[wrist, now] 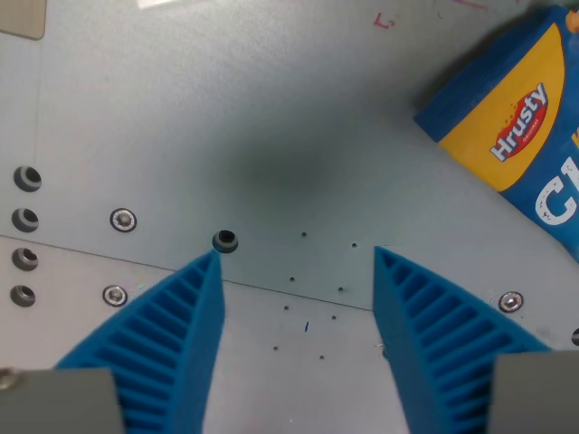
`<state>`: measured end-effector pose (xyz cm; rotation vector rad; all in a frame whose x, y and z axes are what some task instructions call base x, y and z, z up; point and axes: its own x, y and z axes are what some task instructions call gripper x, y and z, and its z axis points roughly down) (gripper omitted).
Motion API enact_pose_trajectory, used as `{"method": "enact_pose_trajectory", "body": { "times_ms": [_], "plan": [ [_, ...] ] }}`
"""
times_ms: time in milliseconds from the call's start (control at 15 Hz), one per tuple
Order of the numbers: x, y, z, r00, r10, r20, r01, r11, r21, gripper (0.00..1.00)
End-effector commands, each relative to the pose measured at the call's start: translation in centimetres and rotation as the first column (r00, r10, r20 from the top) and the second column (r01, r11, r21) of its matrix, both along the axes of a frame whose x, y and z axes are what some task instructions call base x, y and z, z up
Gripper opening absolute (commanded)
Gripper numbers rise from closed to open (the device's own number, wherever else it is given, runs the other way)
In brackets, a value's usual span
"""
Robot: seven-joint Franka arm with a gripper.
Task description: Close gripper
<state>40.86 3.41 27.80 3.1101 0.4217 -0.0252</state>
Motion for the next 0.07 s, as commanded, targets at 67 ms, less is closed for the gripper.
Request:
{"method": "enact_pose_trajectory", "body": {
  "times_ms": [67],
  "plan": [
    [0.04, 0.0, 0.3, 1.0, 0.0, 0.008, 0.0, 1.0, 0.0, 0.0]
  ]
}}
